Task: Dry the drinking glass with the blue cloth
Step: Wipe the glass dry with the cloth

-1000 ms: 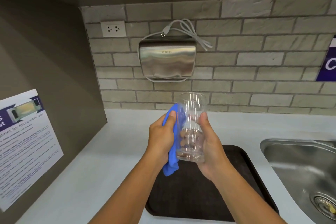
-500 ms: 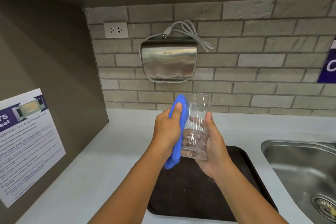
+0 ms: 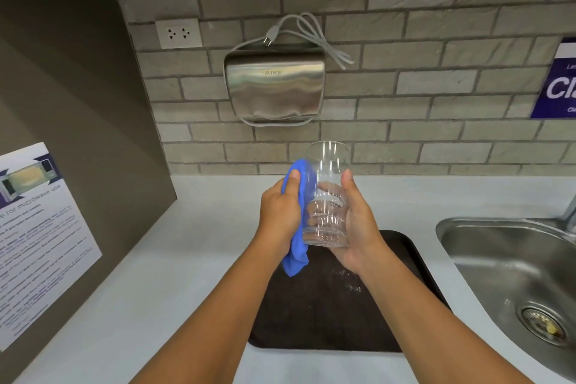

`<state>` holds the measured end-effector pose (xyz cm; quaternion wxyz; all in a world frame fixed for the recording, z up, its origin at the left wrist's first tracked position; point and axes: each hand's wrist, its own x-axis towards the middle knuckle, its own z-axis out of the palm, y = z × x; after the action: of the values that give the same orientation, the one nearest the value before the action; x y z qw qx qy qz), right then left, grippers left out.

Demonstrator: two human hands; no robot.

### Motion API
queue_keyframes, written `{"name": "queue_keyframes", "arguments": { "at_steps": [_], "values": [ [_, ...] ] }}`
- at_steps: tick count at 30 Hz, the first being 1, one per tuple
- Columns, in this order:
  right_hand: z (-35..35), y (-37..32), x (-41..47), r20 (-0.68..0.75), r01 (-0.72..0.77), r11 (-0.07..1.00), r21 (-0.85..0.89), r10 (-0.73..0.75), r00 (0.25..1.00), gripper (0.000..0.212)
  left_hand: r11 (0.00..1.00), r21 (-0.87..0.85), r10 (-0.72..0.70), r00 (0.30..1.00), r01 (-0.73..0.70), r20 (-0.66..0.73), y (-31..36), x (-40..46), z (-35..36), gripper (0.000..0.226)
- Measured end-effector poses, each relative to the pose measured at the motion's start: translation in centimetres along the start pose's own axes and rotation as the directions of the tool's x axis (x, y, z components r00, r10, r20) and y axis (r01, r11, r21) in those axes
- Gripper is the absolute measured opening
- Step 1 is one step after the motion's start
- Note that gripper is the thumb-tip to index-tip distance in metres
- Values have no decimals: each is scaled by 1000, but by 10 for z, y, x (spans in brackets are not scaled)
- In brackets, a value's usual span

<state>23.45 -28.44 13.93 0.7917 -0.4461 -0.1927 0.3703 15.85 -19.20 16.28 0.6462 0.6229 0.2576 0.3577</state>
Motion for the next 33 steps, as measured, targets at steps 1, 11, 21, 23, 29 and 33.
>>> {"name": "queue_keyframes", "arguments": {
  "at_steps": [1,11,21,23,29,33],
  "values": [
    [0,0,1,-6,-4,1000,-6,4,1000,68,1000,-9,3,1000,-3,3,-3,-1,1,28],
    [-3,10,5,-88,-43,993,-109,34,996,64,800,342,497,864,-494,86,-29,-20,10,47],
    [-4,10,6,-33,-43,998,-41,41,999,73,974,-209,-102,993,88,-55,-43,-6,-3,31],
    [-4,10,7,-88,-37,995,-91,29,996,76,984,-177,-26,995,8,-97,-41,-7,-4,32],
    [-1,13,7,-215,-36,976,-214,-11,976,67,983,70,177,978,-170,-112,-36,-12,-5,28],
    [1,12,5,-234,-64,936,-346,-20,972,60,973,133,205,973,-191,-107,-38,-11,-5,43]
  ]
}}
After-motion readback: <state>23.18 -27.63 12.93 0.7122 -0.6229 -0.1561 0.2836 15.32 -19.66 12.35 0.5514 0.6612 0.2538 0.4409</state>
